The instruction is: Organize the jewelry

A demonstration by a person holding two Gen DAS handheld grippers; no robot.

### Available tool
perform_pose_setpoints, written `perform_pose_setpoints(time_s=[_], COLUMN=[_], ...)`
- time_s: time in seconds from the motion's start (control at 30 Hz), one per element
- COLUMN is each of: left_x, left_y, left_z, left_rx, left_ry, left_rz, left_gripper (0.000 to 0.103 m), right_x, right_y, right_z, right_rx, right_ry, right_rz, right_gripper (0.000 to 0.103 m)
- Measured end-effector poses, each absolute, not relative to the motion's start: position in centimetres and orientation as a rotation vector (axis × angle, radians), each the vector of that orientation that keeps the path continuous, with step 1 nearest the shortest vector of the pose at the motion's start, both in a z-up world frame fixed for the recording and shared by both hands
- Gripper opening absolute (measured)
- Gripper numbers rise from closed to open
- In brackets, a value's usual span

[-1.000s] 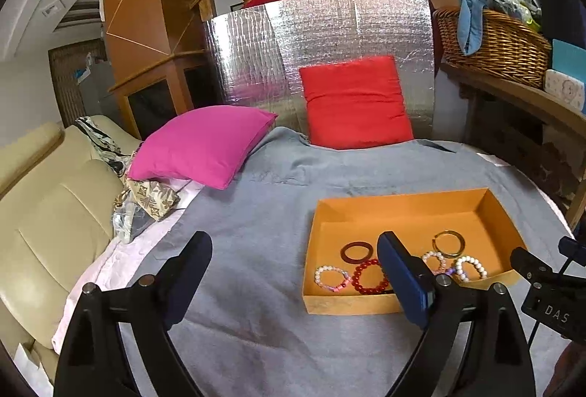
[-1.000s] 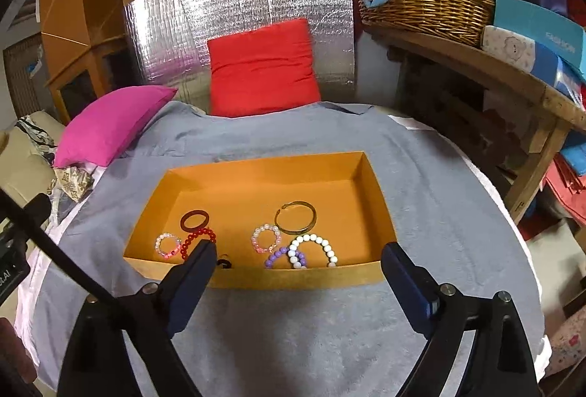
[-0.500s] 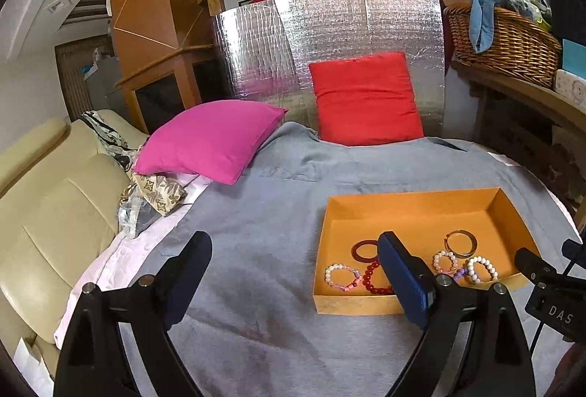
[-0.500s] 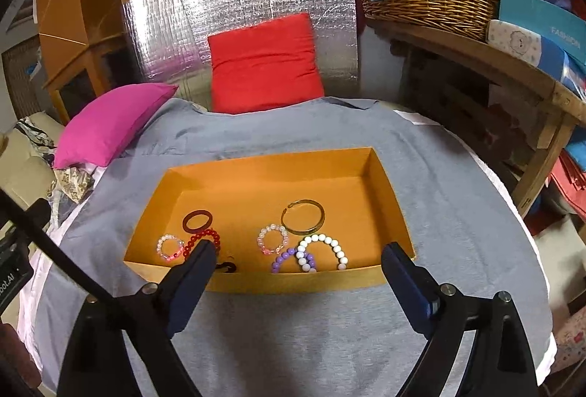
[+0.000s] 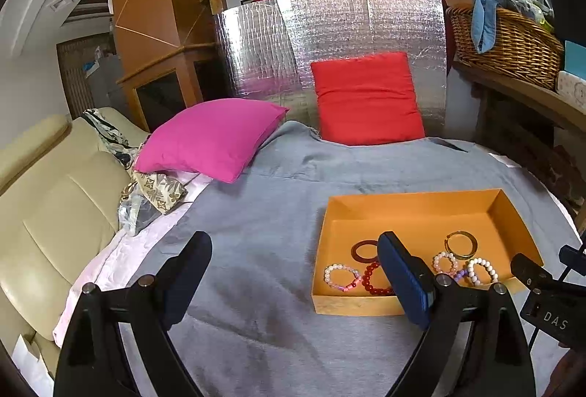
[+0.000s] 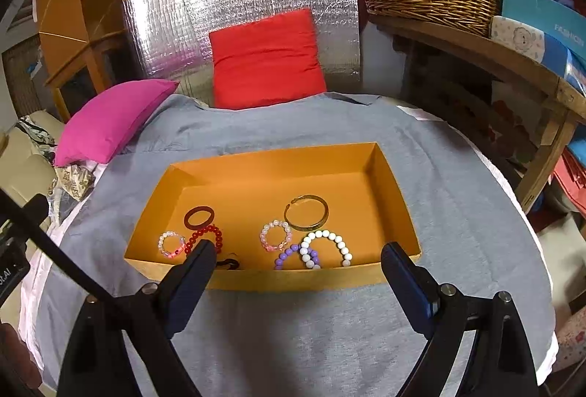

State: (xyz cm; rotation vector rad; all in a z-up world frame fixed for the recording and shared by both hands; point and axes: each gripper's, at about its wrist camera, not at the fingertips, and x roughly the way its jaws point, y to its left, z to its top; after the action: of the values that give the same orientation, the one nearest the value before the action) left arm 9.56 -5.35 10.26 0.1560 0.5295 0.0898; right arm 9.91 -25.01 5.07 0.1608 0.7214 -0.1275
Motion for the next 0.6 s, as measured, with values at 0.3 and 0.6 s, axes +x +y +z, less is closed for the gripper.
perform_pose_setpoints(time_s=[0.3,0.6], left_x=[9.53,9.64], left_y=[-5.5,-5.29], left_z=[10.28,10.36], left_rx=[0.158,0.154], left_ry=[0.529,0.529], left_rz=[0.083,0.09], left_gripper=[0.092,0.092], right_x=[9.75,9.82], right_y=[-25.33,-25.07], right_z=[5.01,4.85], right_rx=[0.165,0.16], right_ry=[0.721,0.722], right_rz=[-0.136,-0.131], right_gripper=[0.093,0.093])
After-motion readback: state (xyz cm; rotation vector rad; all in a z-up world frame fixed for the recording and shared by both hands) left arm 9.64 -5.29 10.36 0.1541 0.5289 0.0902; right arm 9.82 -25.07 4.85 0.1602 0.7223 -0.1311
